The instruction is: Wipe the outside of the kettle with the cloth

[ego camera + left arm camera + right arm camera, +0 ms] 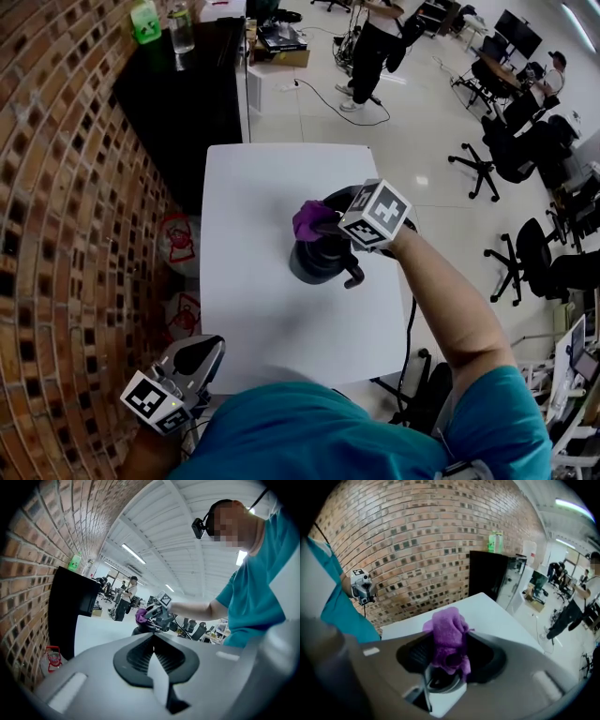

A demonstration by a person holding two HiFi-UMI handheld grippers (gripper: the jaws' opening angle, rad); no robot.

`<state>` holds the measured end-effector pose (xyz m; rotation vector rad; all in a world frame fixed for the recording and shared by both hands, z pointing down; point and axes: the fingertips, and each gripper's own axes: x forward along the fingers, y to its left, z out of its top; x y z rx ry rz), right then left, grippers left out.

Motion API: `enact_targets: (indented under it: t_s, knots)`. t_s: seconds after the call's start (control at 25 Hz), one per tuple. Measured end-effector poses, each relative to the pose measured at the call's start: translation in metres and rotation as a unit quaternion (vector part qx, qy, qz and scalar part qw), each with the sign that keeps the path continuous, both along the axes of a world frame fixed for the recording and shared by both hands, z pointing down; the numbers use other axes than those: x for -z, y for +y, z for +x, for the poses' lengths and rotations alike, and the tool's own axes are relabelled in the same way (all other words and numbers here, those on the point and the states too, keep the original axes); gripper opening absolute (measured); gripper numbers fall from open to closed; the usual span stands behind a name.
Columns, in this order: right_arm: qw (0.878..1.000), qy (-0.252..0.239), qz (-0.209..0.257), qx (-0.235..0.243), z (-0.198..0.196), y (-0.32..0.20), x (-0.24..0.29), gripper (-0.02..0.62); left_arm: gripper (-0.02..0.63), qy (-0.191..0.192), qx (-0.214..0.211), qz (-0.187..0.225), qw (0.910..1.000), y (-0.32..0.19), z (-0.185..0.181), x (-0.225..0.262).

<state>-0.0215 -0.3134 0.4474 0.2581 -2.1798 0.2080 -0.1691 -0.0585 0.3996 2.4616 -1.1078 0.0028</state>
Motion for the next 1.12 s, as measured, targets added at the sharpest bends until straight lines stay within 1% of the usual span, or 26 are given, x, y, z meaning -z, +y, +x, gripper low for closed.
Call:
enact_targets:
  t_s: [0.12, 0.2, 0.32, 0.48, 0.6, 0.76, 0.8, 0.84, 0.88, 0.92, 1.0, 1.04, 1.12]
  knots:
    - [1.0, -0.011, -0.002, -0.016, 0.022, 0.003, 0.008, 0.183, 0.0, 0.003, 0.006, -0.002, 1.0, 0.0, -0.004, 0.0]
    - [0.999, -0.032, 0.002, -0.024, 0.038, 0.012, 0.017, 0.183, 0.0, 0.004, 0.004, 0.0, 1.0, -0.001, -0.003, 0.001]
    - [0.997, -0.064, 0.008, -0.029, 0.054, 0.039, 0.028, 0.183, 0.0, 0.006, 0.0, 0.002, 1.0, -0.003, -0.002, 0.001]
    - [0.998, -0.053, 0.016, -0.029, 0.074, 0.07, 0.005, 0.183, 0.0, 0.007, -0.015, 0.007, 0.9998, -0.008, 0.008, 0.006]
    - [0.996, -0.073, 0.004, -0.053, 0.089, 0.079, 0.0, 0.183, 0.0, 0.008, -0.026, 0.011, 0.9996, -0.01, 0.017, 0.012]
    - [0.994, -0.078, -0.009, -0.074, 0.115, 0.094, -0.01, 0.183, 0.0, -0.002, -0.029, 0.009, 0.9995, -0.01, 0.019, 0.009]
    - [0.992, -0.09, -0.014, -0.082, 0.121, 0.099, -0.009, 0.183, 0.0, -0.002, -0.03, 0.007, 0.9995, -0.009, 0.019, 0.008]
    - [0.989, -0.116, -0.019, -0.094, 0.125, 0.103, -0.004, 0.183, 0.0, -0.002, -0.03, 0.005, 0.9995, -0.007, 0.019, 0.008]
    - [0.981, -0.155, -0.026, -0.112, 0.127, 0.107, 0.004, 0.183, 0.0, -0.001, -0.031, 0.004, 0.9995, -0.006, 0.018, 0.008]
    - [0.97, -0.2, -0.034, -0.134, 0.129, 0.11, 0.015, 0.183, 0.0, -0.001, -0.031, 0.005, 0.9995, -0.006, 0.016, 0.009]
    - [0.942, -0.281, -0.043, -0.179, 0.132, 0.119, 0.034, 0.183, 0.0, -0.001, -0.032, 0.012, 0.9994, -0.005, 0.01, 0.013]
    - [0.929, -0.311, -0.044, -0.197, 0.133, 0.127, 0.039, 0.183, 0.0, -0.001, -0.036, 0.015, 0.9993, -0.004, 0.007, 0.015]
    - [0.91, -0.346, -0.039, -0.227, 0.134, 0.146, 0.044, 0.183, 0.0, -0.003, -0.049, 0.022, 0.9986, 0.0, 0.002, 0.019]
